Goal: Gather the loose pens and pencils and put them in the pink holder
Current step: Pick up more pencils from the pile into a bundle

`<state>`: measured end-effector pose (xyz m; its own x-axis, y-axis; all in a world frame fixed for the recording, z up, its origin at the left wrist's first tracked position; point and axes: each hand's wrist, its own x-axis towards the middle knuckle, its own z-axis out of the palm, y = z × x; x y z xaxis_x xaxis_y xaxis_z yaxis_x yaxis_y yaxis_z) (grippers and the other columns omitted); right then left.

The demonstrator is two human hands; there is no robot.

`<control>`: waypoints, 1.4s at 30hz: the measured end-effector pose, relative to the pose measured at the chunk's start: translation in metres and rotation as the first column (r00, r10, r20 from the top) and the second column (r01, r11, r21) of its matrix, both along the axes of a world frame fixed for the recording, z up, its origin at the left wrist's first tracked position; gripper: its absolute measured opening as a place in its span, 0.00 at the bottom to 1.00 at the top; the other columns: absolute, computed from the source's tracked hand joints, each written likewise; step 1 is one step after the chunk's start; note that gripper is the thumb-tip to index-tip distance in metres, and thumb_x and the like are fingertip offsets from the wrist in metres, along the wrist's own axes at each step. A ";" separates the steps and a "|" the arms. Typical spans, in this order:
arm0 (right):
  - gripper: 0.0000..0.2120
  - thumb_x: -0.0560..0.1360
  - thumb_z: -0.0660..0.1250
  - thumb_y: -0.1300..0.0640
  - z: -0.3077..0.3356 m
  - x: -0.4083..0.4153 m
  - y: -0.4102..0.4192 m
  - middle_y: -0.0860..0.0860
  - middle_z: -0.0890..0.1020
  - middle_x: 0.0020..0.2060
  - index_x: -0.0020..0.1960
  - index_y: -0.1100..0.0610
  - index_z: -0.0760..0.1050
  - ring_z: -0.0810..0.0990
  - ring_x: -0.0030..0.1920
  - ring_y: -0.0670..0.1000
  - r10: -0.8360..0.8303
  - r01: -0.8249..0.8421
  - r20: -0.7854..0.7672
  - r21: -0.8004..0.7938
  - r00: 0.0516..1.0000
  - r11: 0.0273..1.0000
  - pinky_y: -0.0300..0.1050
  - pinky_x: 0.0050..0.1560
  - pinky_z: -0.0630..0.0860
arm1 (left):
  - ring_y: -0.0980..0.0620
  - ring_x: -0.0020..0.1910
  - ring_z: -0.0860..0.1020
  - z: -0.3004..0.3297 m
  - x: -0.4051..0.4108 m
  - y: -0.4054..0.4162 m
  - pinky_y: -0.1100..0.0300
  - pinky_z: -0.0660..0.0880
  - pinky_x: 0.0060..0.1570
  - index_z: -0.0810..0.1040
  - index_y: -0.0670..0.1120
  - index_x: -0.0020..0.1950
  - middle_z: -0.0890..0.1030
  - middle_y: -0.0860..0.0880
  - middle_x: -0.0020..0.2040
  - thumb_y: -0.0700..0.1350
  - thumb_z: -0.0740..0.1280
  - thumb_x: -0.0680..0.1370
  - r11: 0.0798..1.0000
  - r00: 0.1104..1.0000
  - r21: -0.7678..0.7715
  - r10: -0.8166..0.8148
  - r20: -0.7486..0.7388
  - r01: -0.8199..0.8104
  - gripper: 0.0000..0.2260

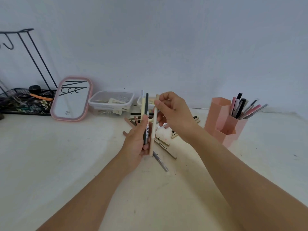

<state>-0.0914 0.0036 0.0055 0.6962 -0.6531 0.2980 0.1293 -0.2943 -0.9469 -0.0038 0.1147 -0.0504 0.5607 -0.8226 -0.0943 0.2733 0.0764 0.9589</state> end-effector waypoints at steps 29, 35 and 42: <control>0.12 0.79 0.64 0.62 -0.055 -0.004 -0.060 0.46 0.84 0.48 0.51 0.51 0.84 0.82 0.48 0.50 -0.394 -0.178 -0.584 -0.690 0.710 0.702 0.44 0.45 0.77 | 0.55 0.22 0.60 -0.001 0.012 0.002 0.65 0.56 0.17 0.66 0.48 0.34 0.64 0.50 0.25 0.54 0.67 0.80 0.997 0.997 0.045 0.069 -0.033 -0.068 0.20; 0.13 0.75 0.70 0.64 -0.057 0.003 -0.063 0.48 0.84 0.52 0.52 0.49 0.84 0.82 0.51 0.51 -0.388 -0.295 -0.615 -0.723 0.687 0.624 0.48 0.49 0.80 | 0.55 0.23 0.65 0.000 0.010 0.001 0.66 0.60 0.17 0.70 0.46 0.38 0.69 0.50 0.27 0.53 0.67 0.81 0.995 0.995 0.060 0.087 -0.040 -0.084 0.16; 0.07 0.80 0.67 0.59 -0.040 -0.002 -0.049 0.49 0.84 0.50 0.54 0.52 0.82 0.82 0.48 0.51 -0.274 -0.168 -0.453 -0.721 0.848 0.672 0.50 0.50 0.80 | 0.55 0.23 0.59 -0.004 0.014 0.000 0.65 0.59 0.16 0.70 0.46 0.43 0.63 0.52 0.27 0.54 0.69 0.79 0.998 0.997 0.001 0.070 -0.025 -0.070 0.15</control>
